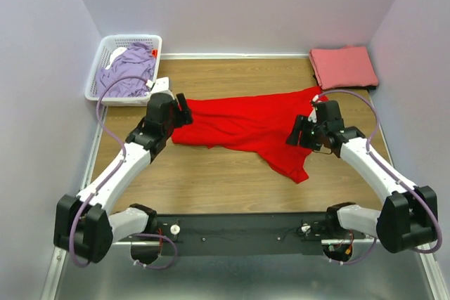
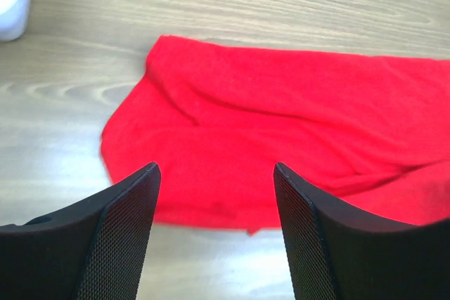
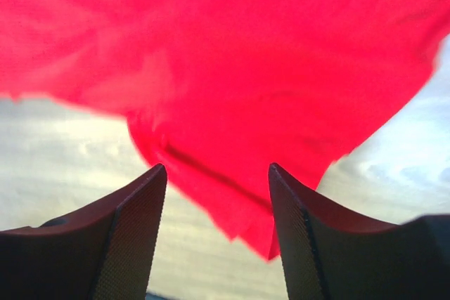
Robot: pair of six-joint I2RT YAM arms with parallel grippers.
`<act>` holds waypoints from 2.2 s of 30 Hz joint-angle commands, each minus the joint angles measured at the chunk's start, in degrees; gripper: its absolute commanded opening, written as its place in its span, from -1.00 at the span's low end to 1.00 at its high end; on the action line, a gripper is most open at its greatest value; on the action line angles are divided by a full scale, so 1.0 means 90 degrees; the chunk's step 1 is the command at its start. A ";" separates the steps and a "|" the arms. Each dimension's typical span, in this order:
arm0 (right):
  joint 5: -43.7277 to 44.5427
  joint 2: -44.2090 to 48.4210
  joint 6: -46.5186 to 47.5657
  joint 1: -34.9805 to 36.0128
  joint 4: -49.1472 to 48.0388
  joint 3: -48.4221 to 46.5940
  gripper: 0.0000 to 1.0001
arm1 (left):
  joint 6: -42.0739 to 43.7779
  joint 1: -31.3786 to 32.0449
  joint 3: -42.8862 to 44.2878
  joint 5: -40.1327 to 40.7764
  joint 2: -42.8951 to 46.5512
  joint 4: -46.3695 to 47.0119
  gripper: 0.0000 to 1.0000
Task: Fold and stack the t-shirts
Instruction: Flatten the tshirt out
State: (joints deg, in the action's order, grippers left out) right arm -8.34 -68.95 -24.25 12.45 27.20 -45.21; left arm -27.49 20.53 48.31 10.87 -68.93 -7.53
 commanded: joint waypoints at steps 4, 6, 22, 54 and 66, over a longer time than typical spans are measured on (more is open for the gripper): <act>-0.0110 -0.0355 0.0214 0.0940 0.0523 -0.0015 0.28 | -0.0139 0.0023 -0.0817 0.0334 0.1163 -0.0462 0.49; 0.0057 -0.0765 0.0224 0.1369 0.0542 -0.0152 0.27 | -0.0120 0.0013 -0.0837 0.0403 0.1320 -0.0569 0.49; 0.2645 -0.2290 0.0350 0.3031 0.1148 -0.1041 0.20 | -0.0081 0.0013 -0.1003 0.0393 0.1955 -0.0990 0.49; -0.1066 -0.2418 -0.0694 0.4476 0.1284 -0.1216 -0.29 | -0.0296 0.0013 -0.0945 0.0246 0.1370 -0.1204 0.49; 0.0848 -0.1284 -0.0675 0.1725 0.0777 -0.0534 -0.22 | -0.0930 -0.0474 -0.1491 0.0297 0.0930 -0.0894 0.49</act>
State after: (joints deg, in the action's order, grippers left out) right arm -4.58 -81.23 -31.22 32.86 37.06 -52.90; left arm -32.91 18.55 37.45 13.72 -59.66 -18.11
